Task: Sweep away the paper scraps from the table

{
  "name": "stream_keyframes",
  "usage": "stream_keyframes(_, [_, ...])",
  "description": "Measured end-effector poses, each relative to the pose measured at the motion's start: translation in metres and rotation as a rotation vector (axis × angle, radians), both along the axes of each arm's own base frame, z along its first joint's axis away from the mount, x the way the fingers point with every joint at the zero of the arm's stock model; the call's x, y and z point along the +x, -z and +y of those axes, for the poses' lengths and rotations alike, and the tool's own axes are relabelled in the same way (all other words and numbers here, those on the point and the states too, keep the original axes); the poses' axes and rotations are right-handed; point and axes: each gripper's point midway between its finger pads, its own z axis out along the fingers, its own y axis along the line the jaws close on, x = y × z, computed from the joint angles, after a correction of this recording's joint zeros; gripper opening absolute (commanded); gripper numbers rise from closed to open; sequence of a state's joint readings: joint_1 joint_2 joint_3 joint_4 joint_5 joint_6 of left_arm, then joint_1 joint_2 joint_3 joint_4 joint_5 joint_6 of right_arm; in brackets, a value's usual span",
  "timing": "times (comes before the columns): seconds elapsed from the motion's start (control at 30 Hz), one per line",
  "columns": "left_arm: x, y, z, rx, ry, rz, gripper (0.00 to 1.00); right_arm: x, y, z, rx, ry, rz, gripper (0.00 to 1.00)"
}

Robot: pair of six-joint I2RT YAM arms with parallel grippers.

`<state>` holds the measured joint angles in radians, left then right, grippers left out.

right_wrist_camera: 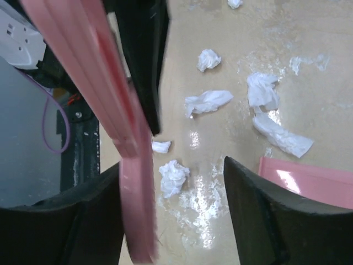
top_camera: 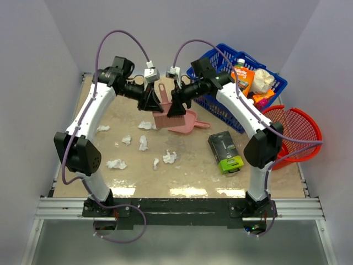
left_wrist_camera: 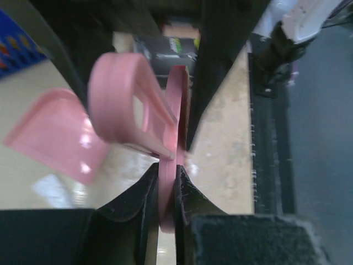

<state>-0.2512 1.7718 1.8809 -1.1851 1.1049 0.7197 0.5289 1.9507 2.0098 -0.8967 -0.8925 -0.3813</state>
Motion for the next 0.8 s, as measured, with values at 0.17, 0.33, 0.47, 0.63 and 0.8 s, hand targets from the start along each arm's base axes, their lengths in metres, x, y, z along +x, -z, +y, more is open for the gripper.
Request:
stream_keyframes(0.17, [-0.010,0.037,-0.008,-0.089,-0.101,0.200,0.00,0.027,0.005,-0.029,0.102,0.141,0.207,0.81])
stream_keyframes(0.33, [0.010,0.013,-0.008,-0.255,-0.262,0.209,0.00,0.038,0.005,-0.055,0.181,0.249,0.321,0.79])
stream_keyframes(0.47, [0.027,-0.034,-0.009,-0.419,-0.286,0.177,0.00,0.036,-0.016,-0.050,0.261,0.264,0.328,0.78])
stream_keyframes(0.63, [0.027,-0.058,-0.006,-0.501,-0.283,0.184,0.00,0.036,-0.035,-0.037,0.330,0.244,0.343,0.58])
stream_keyframes(0.8, [0.028,-0.066,-0.003,-0.528,-0.286,0.186,0.31,0.028,-0.048,-0.021,0.368,0.179,0.348,0.00])
